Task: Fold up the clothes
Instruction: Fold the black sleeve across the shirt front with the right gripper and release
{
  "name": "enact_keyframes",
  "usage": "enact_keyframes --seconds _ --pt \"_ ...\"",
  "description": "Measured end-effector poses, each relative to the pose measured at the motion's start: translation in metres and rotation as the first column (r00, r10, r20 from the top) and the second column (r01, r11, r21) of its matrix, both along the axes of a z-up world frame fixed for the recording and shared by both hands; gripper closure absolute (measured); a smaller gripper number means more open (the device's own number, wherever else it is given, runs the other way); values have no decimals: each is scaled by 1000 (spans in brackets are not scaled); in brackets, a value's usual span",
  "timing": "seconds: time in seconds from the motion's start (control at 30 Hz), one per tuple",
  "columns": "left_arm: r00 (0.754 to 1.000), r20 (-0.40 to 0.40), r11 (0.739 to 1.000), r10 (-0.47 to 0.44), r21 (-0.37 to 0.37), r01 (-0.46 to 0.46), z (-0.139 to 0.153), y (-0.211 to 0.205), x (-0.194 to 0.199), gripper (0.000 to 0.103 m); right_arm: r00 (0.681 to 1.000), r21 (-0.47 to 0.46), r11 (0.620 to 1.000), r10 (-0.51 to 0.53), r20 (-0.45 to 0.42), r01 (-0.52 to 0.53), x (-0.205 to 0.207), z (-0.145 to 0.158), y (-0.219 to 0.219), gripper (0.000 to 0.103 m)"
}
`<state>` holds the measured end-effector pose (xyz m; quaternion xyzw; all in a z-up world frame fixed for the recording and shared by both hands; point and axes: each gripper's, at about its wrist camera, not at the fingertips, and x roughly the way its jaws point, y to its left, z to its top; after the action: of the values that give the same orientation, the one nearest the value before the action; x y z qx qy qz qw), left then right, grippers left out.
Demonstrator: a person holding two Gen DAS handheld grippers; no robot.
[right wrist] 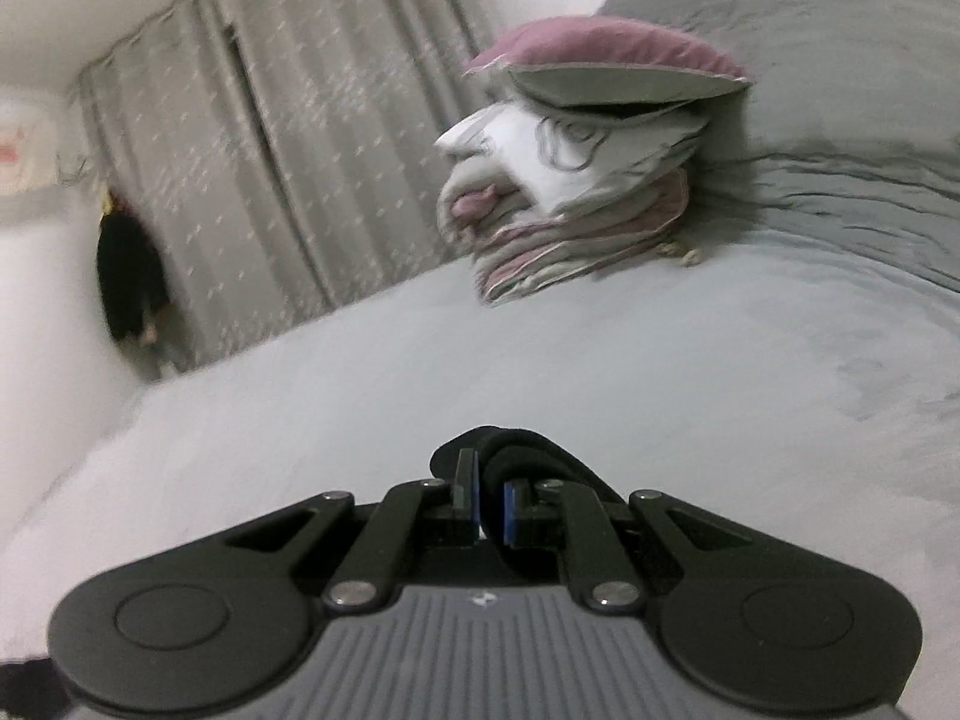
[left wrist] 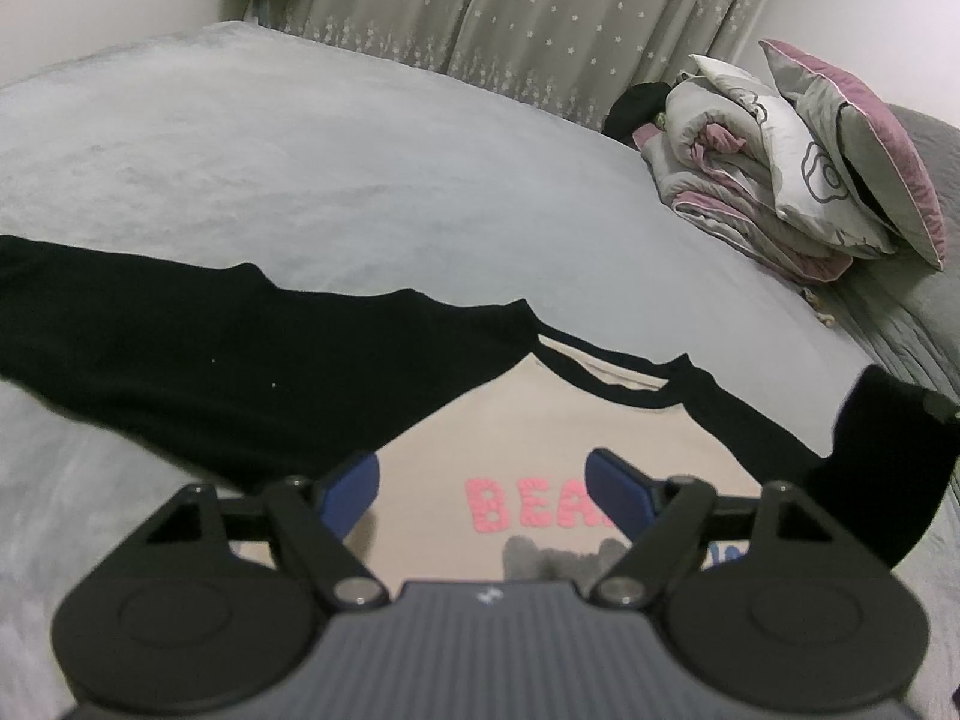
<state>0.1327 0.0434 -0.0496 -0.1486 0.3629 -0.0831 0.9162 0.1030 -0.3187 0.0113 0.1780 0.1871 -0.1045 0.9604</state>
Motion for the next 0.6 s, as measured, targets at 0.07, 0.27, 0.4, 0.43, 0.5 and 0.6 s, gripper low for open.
enact_keyframes --seconds 0.07,0.27,0.4,0.43,0.5,0.6 --pt "1000 -2 1000 0 0 0 0 0 0 25 999 -12 1000 26 -26 -27 6 -6 13 93" --pt "1000 -9 1000 1 2 -1 -1 1 2 25 989 -10 995 94 -112 -96 21 -31 38 93" --pt "1000 -14 1000 2 4 -2 -2 1 3 24 974 -4 990 135 -180 -138 31 -50 52 93" --pt "1000 -14 1000 2 7 -1 -2 1 3 25 970 -3 989 144 -198 -147 33 -55 55 93" --pt "1000 -14 1000 0 11 0 -2 1 3 24 960 -7 987 155 -232 -161 37 -65 59 93" --pt "1000 -14 1000 -4 18 5 -2 1 3 25 947 -5 985 166 -275 -175 40 -79 61 93"
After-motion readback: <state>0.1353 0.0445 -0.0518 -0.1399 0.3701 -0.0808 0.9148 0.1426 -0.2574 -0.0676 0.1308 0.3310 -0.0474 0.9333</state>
